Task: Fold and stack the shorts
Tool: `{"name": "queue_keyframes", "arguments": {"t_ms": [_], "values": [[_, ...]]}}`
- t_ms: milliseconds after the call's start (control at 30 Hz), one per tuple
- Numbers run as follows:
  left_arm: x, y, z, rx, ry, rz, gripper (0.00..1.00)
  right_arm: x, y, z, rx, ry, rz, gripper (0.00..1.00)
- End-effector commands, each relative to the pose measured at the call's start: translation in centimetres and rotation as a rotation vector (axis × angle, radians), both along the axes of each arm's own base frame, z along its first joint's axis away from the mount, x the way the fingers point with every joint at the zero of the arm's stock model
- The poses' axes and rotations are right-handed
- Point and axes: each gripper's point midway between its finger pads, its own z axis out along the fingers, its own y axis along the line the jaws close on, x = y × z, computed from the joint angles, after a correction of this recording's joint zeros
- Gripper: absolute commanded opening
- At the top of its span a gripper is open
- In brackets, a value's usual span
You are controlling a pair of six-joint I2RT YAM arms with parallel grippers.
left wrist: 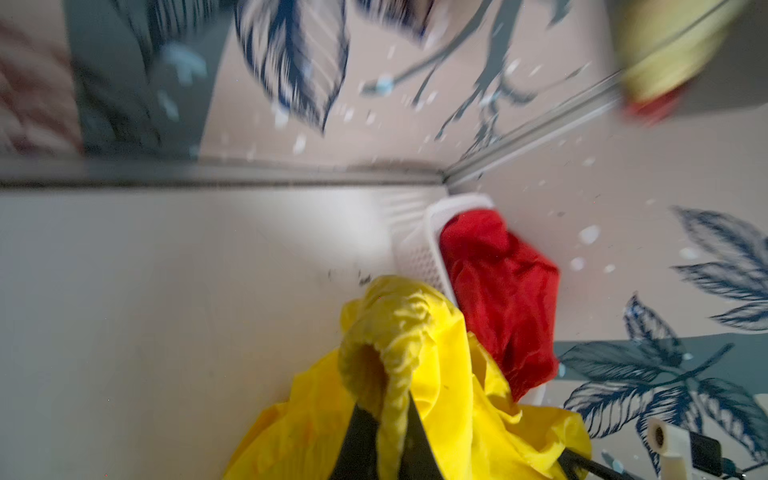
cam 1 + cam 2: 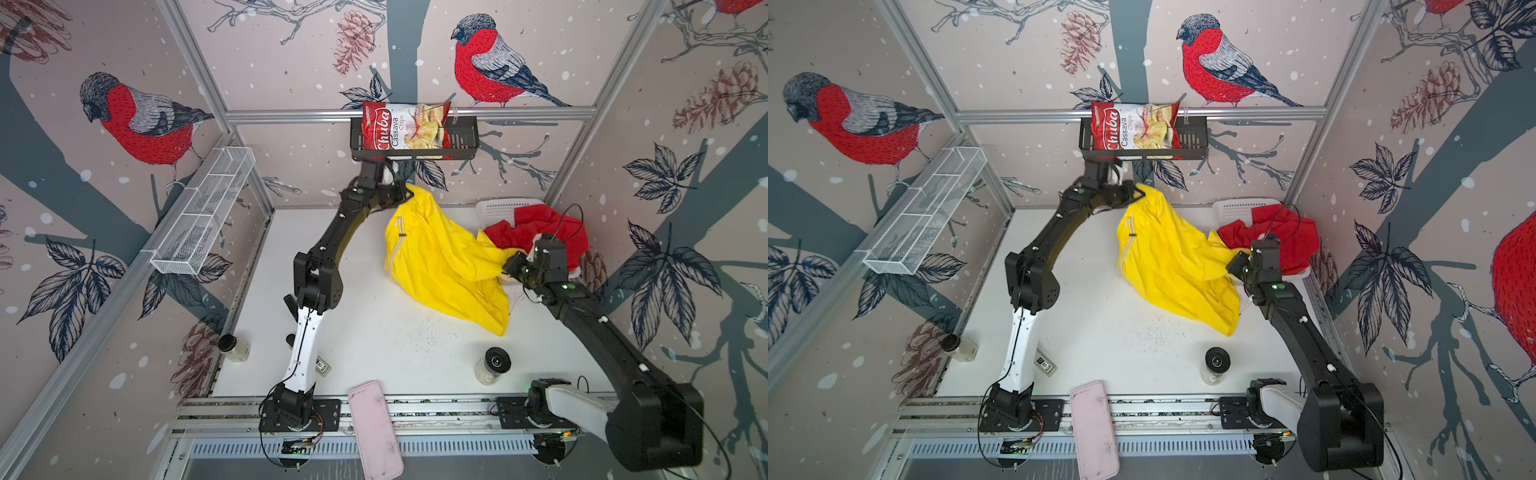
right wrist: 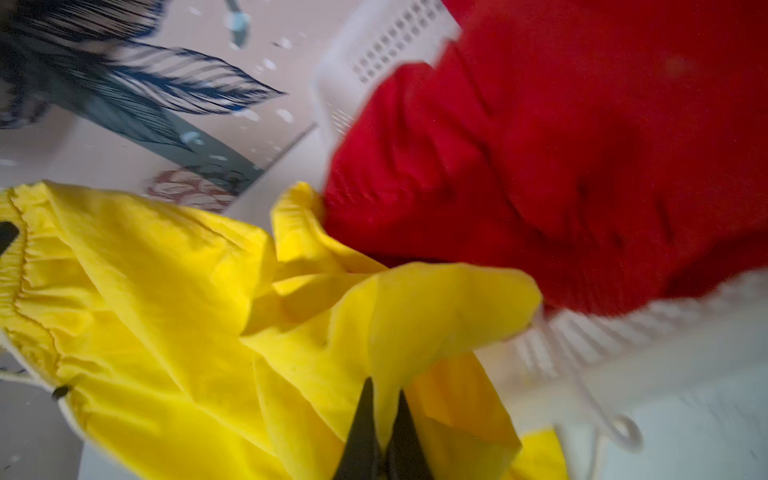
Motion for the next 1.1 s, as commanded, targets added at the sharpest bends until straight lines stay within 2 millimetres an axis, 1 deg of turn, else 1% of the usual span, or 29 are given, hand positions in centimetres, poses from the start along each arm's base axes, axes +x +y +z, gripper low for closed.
{"name": "queue_keyframes", "arguments": {"t_ms": [0, 33, 67, 100, 167, 200, 233, 300, 367, 400, 433, 467, 500, 567, 600, 667, 767, 833, 867, 933, 967, 1000, 1033, 1067], "values": [[0.0, 3.5, 8.0, -0.117, -0.124, 0.042, 0.00, 2.1, 0.7, 5.3, -0.035, -0.107, 0.036, 0.00], [-0.3, 4.6, 9.8, -0.130, -0.158, 0.055, 0.00, 2.7, 0.7, 7.2, -0.037, -0.140, 0.036, 0.00], [-0.7, 5.9, 11.4, -0.134, -0.186, 0.076, 0.00, 3.2, 0.8, 9.4, -0.041, -0.183, 0.036, 0.00], [-1.3, 7.0, 12.6, -0.132, -0.207, 0.090, 0.00, 3.6, 0.8, 11.5, -0.042, -0.226, 0.034, 0.00], [-2.6, 8.5, 13.8, -0.118, -0.228, 0.103, 0.00, 3.8, 0.9, 14.5, -0.041, -0.296, 0.028, 0.00], [-3.2, 9.0, 13.6, -0.106, -0.225, 0.109, 0.00, 3.7, 0.9, 15.3, -0.039, -0.317, 0.026, 0.00], [-3.9, 9.3, 12.9, -0.094, -0.213, 0.112, 0.00, 3.6, 0.8, 15.8, -0.033, -0.332, 0.020, 0.00], [-5.4, 9.5, 11.2, -0.080, -0.184, 0.108, 0.00, 3.2, 0.8, 15.4, -0.017, -0.332, 0.014, 0.00], [-7.0, 10.4, 8.7, -0.050, -0.155, 0.135, 0.00, 2.4, 0.7, 13.4, 0.004, -0.307, 0.005, 0.00], [-7.7, 11.0, 6.9, -0.033, -0.127, 0.159, 0.00, 2.0, 0.9, 12.1, 0.011, -0.286, 0.008, 0.00], [-8.6, 11.7, 4.9, -0.016, -0.093, 0.190, 0.00, 1.5, 1.0, 10.3, 0.020, -0.255, 0.010, 0.00], [-9.6, 12.4, 2.9, -0.001, -0.063, 0.219, 0.00, 0.7, 1.2, 7.8, 0.032, -0.209, 0.012, 0.00], [-10.5, 12.8, 1.0, 0.014, -0.028, 0.240, 0.00, 0.1, 1.6, 5.9, 0.043, -0.176, 0.022, 0.00], [-13.3, 14.1, -3.9, 0.051, 0.068, 0.293, 0.00, -1.5, 2.5, 1.3, 0.066, -0.089, 0.043, 0.00], [-14.6, 14.5, -5.8, 0.062, 0.106, 0.308, 0.00, -2.3, 3.0, -0.4, 0.071, -0.053, 0.055, 0.00], [-17.7, 15.7, -10.7, 0.093, 0.210, 0.356, 0.00, -4.1, 4.0, -4.3, 0.065, 0.025, 0.075, 0.00], [-22.1, 17.1, -17.6, 0.138, 0.373, 0.409, 0.00, -6.6, 4.7, -8.6, 0.045, 0.119, 0.083, 0.00], [-24.7, 17.9, -21.7, 0.177, 0.485, 0.439, 0.00, -7.8, 4.8, -10.9, 0.043, 0.169, 0.086, 0.01], [-25.8, 18.1, -23.3, 0.192, 0.534, 0.444, 0.00, -8.4, 4.7, -11.8, 0.038, 0.193, 0.081, 0.02], [-27.5, 18.1, -25.6, 0.204, 0.606, 0.429, 0.00, -9.2, 4.4, -13.3, 0.025, 0.231, 0.073, 0.03], [-28.0, 18.1, -26.4, 0.213, 0.639, 0.426, 0.11, -9.5, 4.1, -13.7, 0.017, 0.244, 0.064, 0.04], [-28.3, 18.0, -26.8, 0.213, 0.656, 0.415, 0.29, -9.8, 3.9, -14.1, 0.005, 0.256, 0.059, 0.06], [-28.4, 17.8, -26.9, 0.210, 0.664, 0.407, 0.46, -10.1, 3.7, -14.5, -0.007, 0.268, 0.053, 0.07], [-28.5, 17.7, -26.7, 0.204, 0.665, 0.406, 0.57, -10.3, 3.4, -14.8, -0.019, 0.278, 0.047, 0.10]]}}
